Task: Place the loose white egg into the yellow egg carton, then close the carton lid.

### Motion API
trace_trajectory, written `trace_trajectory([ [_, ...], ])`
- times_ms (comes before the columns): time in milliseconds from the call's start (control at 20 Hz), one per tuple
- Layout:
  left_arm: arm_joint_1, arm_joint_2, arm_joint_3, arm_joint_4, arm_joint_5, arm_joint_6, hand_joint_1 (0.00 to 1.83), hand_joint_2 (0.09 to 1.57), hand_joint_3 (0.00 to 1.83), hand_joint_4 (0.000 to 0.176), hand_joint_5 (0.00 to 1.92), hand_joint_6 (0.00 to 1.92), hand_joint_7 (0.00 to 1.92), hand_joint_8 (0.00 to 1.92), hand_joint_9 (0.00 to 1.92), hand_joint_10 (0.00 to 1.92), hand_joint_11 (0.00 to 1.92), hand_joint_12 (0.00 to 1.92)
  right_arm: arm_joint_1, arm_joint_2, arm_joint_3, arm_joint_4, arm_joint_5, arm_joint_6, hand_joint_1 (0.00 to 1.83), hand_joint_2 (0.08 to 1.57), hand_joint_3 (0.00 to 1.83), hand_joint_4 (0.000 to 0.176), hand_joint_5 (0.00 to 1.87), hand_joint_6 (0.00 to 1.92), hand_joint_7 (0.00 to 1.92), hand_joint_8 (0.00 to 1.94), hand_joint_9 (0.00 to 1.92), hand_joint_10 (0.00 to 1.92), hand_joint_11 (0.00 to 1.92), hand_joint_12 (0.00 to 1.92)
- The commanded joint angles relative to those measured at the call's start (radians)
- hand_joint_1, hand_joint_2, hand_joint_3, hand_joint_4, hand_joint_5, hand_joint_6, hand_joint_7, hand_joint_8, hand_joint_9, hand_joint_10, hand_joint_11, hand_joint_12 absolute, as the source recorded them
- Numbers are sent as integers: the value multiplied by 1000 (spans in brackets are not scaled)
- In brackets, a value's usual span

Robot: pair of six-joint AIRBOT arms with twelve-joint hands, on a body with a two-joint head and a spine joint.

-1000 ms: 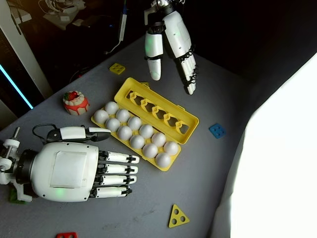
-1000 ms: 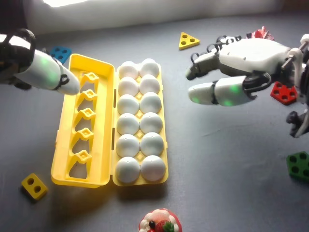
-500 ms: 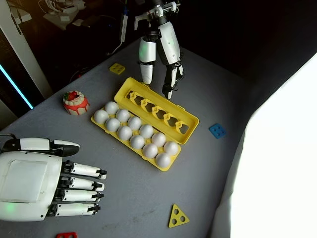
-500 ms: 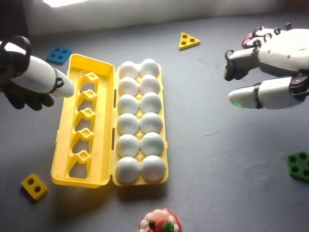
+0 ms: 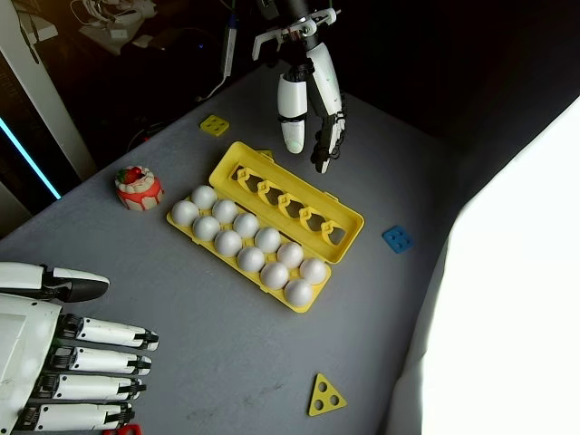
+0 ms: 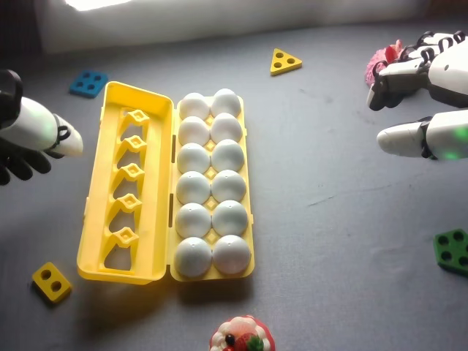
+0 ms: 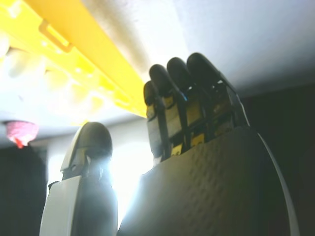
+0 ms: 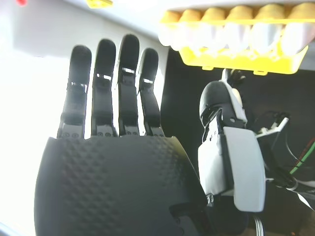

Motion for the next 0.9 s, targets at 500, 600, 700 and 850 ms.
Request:
trace_trajectory([
  [500, 93, -58, -1, 38, -77, -149, 409, 1347, 0, 0, 491, 21, 374, 580, 206, 952, 0, 1574, 33, 7, -6, 67, 116, 4, 188, 1263, 0, 0, 264, 786, 420, 489, 145, 1023, 0, 1539],
  [600, 110, -70, 0, 38, -89, -165, 397, 1352, 0, 0, 494, 22, 370, 578, 201, 953, 0, 1567, 38, 7, -8, 67, 105, 4, 193, 1258, 0, 0, 268, 790, 427, 490, 150, 1022, 0, 1536],
  [700, 128, -82, 2, 39, -102, -181, 395, 1350, 0, 0, 503, 25, 379, 581, 203, 952, 0, 1565, 41, 7, -12, 69, 101, 4, 187, 1263, 0, 0, 270, 787, 423, 483, 144, 1015, 0, 1535],
  [850, 146, -96, 5, 39, -115, -198, 393, 1350, 0, 0, 508, 28, 384, 582, 207, 950, 0, 1568, 29, 7, -22, 81, 95, 0, 184, 1264, 0, 0, 271, 786, 423, 480, 145, 1013, 0, 1534],
])
